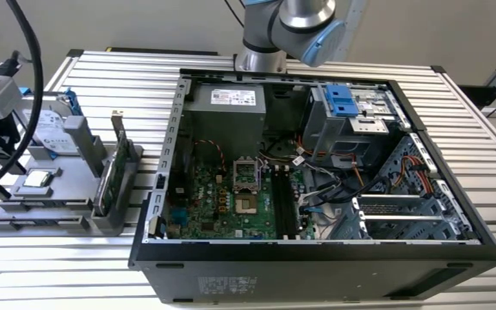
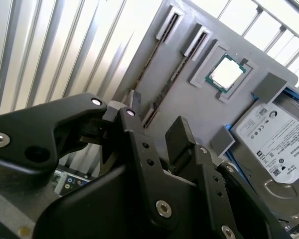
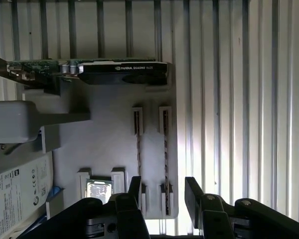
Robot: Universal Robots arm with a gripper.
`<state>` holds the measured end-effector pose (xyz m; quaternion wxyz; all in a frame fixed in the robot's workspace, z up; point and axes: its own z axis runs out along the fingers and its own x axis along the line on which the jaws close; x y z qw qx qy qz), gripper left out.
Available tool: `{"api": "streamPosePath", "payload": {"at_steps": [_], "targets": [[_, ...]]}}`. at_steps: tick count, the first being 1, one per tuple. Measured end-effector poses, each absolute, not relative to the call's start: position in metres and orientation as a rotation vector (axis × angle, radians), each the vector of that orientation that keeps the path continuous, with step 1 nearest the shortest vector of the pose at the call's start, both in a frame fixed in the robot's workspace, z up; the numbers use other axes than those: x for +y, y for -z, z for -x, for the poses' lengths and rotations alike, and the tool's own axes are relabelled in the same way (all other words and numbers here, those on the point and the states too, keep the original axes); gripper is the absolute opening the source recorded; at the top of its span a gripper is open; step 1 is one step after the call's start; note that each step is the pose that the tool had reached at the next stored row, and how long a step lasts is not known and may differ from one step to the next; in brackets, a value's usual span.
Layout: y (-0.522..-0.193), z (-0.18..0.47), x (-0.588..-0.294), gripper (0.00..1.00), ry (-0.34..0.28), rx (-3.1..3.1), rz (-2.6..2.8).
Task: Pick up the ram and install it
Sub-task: 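Pick up the ram and move it above insertion slot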
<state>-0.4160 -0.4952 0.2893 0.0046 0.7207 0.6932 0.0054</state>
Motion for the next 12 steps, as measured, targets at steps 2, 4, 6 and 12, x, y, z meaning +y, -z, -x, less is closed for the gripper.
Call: {"api": "streamPosePath", "payload": {"at_steps": [2, 4, 6, 12], "targets": [[-0.2877, 0.416, -0.4952, 1.0, -0.016, 2.171, -2.258], [-0.2864, 0.416, -0.4952, 1.0, -0.017, 2.171, -2.258], [-0.2854, 0.416, -0.4952, 1.0, -0.017, 2.171, -2.257], [-0.2828, 0.416, -0.4952, 1.0, -0.016, 2.171, -2.258]]}}
